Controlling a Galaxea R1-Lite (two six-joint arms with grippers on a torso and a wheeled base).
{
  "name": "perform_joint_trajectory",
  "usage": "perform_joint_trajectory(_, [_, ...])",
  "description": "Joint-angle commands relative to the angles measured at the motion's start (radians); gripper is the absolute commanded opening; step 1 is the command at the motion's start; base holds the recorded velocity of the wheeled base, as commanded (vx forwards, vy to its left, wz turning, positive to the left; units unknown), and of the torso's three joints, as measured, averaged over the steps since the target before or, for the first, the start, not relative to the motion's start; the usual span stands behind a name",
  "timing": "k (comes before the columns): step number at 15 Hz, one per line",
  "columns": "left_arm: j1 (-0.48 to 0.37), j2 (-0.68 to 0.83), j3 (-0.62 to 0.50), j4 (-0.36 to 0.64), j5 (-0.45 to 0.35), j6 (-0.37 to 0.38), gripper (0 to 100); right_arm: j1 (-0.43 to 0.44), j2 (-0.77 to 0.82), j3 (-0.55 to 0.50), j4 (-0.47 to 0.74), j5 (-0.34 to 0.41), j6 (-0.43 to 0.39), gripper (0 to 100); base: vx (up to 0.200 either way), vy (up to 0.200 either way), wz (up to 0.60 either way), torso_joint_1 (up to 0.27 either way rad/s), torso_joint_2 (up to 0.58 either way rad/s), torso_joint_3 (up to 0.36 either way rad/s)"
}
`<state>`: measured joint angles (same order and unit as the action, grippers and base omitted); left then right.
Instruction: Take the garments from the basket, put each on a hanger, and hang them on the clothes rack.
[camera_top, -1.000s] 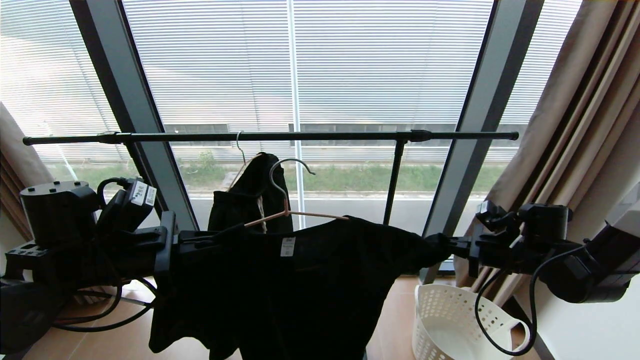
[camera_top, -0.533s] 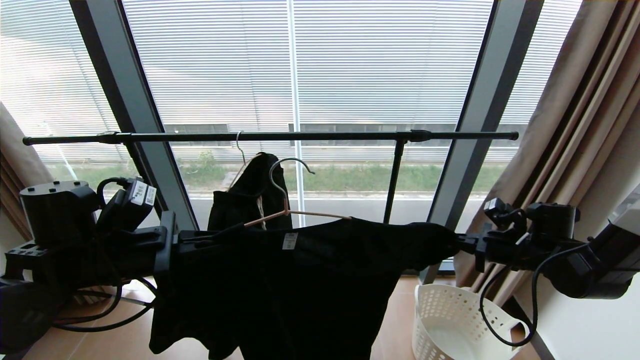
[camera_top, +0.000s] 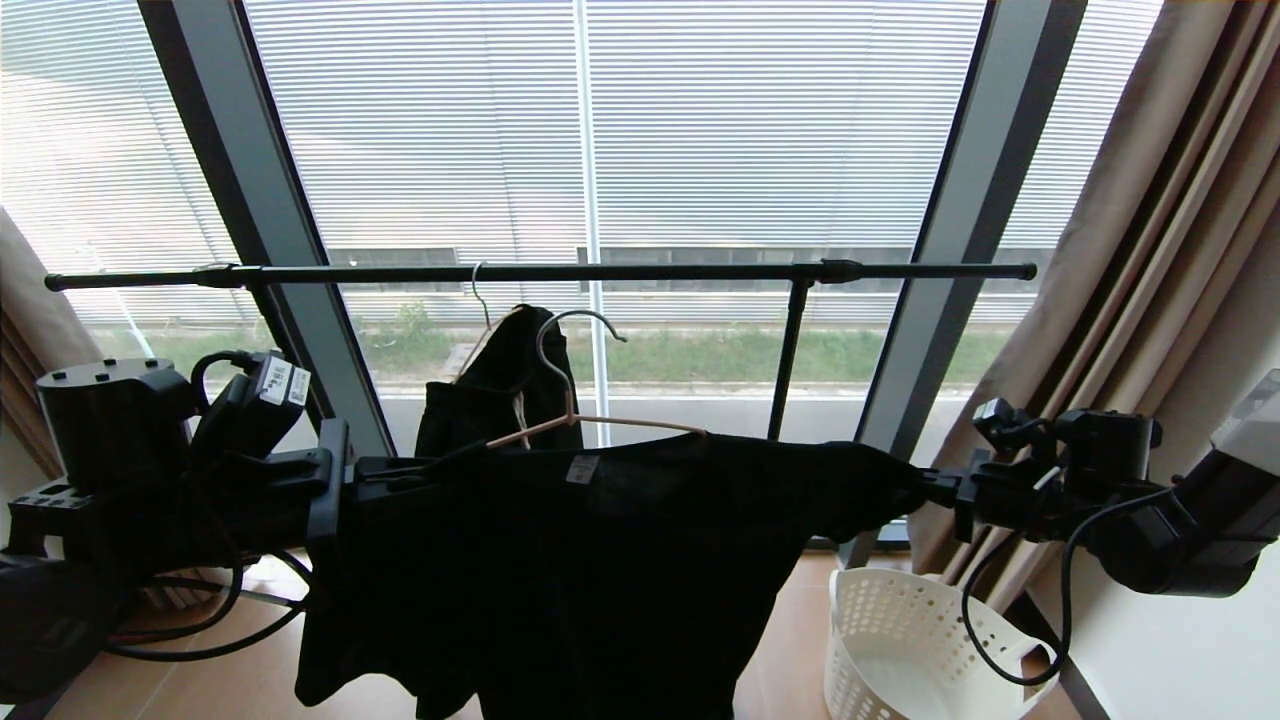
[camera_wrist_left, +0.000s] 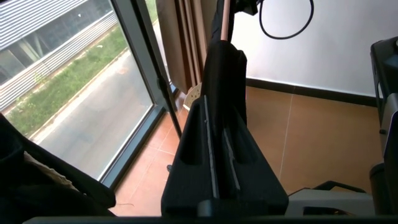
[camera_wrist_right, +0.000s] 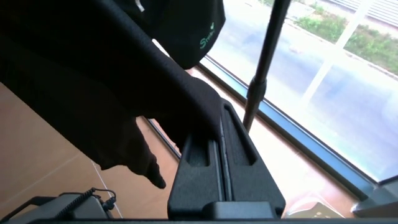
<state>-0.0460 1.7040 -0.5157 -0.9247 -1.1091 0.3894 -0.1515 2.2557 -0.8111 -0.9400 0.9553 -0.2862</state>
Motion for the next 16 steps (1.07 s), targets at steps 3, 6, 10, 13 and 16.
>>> perform_joint_trajectory(3, [0.001, 0.002, -0.001, 0.000, 0.000, -0.001, 0, -0.007, 0.005, -0.003, 0.000, 0.000, 0.001, 0, 0.000, 0.000, 0.00, 0.000, 0.00, 0.000])
perform_joint_trajectory(6, [0.001, 0.003, -0.001, 0.000, 0.000, -0.001, 0, 0.001, -0.005, 0.012, 0.000, 0.000, -0.001, 0, 0.000, 0.000, 0.00, 0.000, 0.00, 0.000])
perform_joint_trajectory(10, [0.000, 0.005, -0.003, 0.000, 0.000, -0.001, 0, 0.013, -0.010, 0.041, -0.003, 0.000, -0.033, 100, 0.000, 0.000, 0.00, 0.000, 0.00, 0.000])
perform_joint_trajectory(13, [0.000, 0.005, -0.007, 0.000, 0.000, -0.018, 0, 0.036, -0.039, 0.078, -0.005, 0.000, -0.125, 100, 0.000, 0.000, 0.00, 0.000, 0.00, 0.000])
perform_joint_trajectory(16, [0.000, 0.006, -0.018, 0.000, 0.002, -0.061, 0, 0.079, -0.114, 0.116, -0.005, -0.001, -0.151, 100, 0.000, 0.000, 0.00, 0.000, 0.00, 0.000])
